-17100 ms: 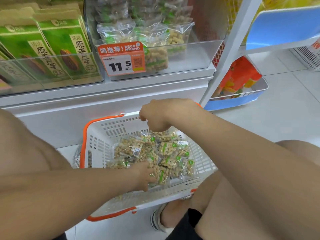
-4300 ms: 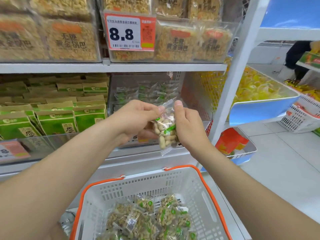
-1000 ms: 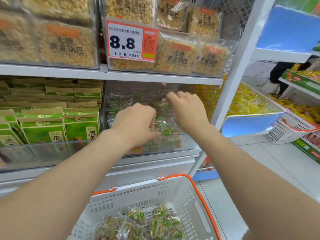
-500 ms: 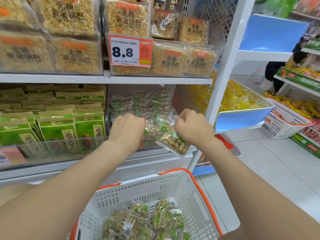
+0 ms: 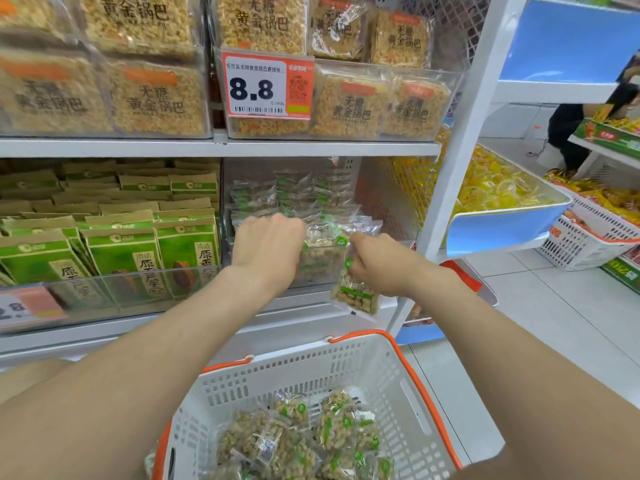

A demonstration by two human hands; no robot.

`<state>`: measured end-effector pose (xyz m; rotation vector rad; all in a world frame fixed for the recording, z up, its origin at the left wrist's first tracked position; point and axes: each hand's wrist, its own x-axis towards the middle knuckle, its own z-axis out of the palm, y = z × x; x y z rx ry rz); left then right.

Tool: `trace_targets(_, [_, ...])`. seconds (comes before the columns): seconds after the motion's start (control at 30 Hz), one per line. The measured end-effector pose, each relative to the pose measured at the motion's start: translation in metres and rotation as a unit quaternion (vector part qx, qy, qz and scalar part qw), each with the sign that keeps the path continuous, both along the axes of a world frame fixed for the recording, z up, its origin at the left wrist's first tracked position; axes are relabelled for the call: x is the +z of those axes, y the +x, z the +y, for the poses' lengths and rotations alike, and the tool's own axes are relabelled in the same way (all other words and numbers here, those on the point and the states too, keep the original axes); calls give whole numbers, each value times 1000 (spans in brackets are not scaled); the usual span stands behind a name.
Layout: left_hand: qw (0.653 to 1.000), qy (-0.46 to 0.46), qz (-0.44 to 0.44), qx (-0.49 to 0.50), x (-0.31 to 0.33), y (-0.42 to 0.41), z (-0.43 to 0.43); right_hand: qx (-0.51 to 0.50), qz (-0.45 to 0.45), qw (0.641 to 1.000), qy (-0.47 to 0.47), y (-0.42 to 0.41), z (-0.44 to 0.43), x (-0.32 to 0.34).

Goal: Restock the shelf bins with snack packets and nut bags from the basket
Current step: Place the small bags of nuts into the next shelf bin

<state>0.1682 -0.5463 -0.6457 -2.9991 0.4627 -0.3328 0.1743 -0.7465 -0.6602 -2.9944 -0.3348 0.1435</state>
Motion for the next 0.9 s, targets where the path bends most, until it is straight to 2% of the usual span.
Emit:
trace_targets(0.13, [1000,-6,0,-1,9,-4,0,-13,-17,999,-27,-6,2,9])
trace_targets(0.3, [999,15,29,-27,7,-28,-9,-8,15,993,-115,-31,5,21])
trace_targets(0.43, [998,40,43,-25,8,-37,-13,8,46,992,-120,-41,3,27])
trace_targets(0.53, [998,42,45,-17,7,-37,-14,9,60,995,-76,-41,-1,31])
trace_targets(0.73, [996,45,68,-26,8,-31,-12,-9,-14,1000,-4,-32,-9,41])
trace_targets(0.83, [995,51,69,-48,14,-30,-11,-38,-56,993,99,-28,-11,49])
trace_targets(0.9, [997,37,39,-54,20,-30,-11,-94,-102,972,191,-26,-15,56])
